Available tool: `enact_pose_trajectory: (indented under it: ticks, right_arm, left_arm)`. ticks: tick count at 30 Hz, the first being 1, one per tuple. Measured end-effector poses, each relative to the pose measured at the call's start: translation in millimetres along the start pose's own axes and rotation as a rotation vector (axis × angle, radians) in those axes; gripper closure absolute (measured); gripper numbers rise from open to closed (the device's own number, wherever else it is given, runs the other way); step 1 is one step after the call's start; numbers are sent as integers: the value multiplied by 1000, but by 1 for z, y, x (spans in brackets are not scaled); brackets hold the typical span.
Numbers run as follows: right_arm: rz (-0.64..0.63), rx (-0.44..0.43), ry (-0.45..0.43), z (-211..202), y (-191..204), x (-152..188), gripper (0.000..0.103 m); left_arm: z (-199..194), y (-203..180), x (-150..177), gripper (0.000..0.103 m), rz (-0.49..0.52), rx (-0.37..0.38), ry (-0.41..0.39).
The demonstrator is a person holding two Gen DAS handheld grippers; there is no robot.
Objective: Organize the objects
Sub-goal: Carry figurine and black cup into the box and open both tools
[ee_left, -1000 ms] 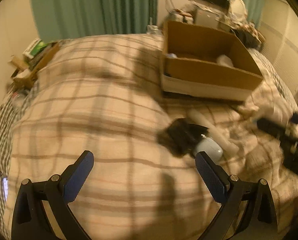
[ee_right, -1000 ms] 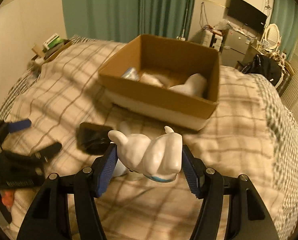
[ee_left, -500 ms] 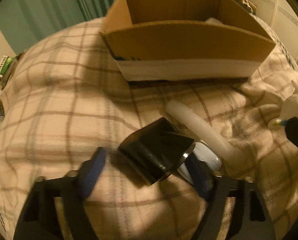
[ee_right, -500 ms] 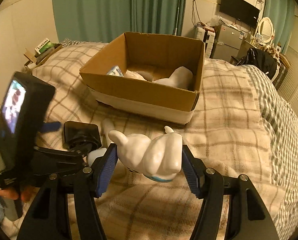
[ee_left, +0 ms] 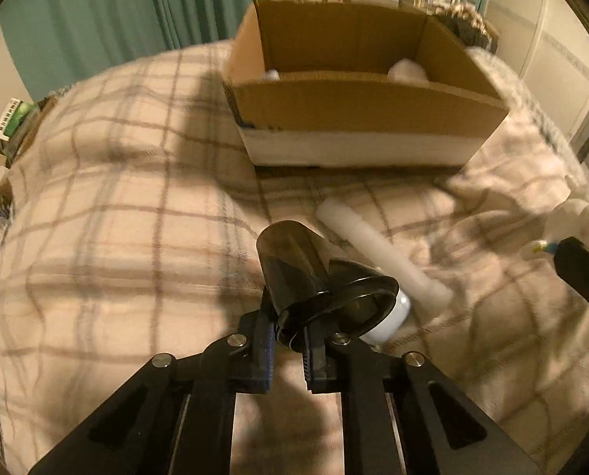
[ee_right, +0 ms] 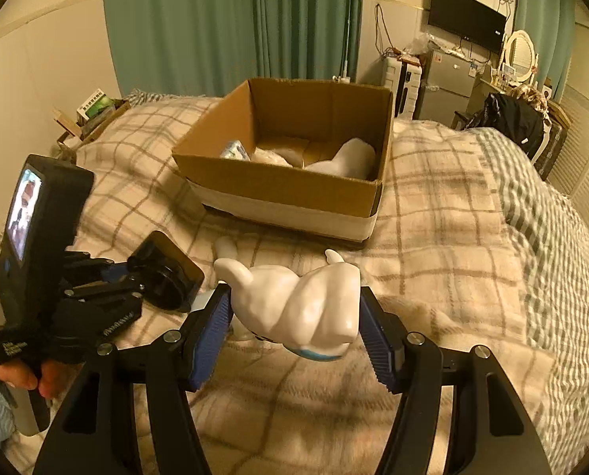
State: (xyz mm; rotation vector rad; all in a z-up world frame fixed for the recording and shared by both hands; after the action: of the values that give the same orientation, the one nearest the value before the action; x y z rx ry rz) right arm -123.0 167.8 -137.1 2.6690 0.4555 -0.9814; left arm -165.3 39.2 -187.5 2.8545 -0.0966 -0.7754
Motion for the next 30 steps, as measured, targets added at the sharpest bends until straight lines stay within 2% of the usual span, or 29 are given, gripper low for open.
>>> enact_pose_trajectory:
  ticks: [7,18,25,30]
  right_arm:
    - [-15,19,-55,-40,15,-7,41]
    - [-105,44,-155,-101,47,-40,41]
    - [-136,61,-220,-116,47,-81,41]
    - [-102,69,-252,-107,32,-123,41]
  left_arm:
    - [-52,16,-4,93,-31,26,-92]
    - [-140,40,-38,93,-46,58,-264]
    - [-177,46,-76,93,-41,24,-368]
    - [-191,52,-110,93,-82,-9,-449]
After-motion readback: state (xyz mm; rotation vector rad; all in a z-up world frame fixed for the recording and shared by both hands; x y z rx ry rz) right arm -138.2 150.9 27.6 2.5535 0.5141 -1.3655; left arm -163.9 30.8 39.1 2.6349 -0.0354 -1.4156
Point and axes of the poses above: each gripper's, at about its wrist camera, not at the fingertips, and z roughly the way its jaws point, y to its left, x to its underside, the point moved 5 cm from there along z, roughly the way its jaws point, and after that the axes turned 11 degrees about -x, right-handed, at the moved point
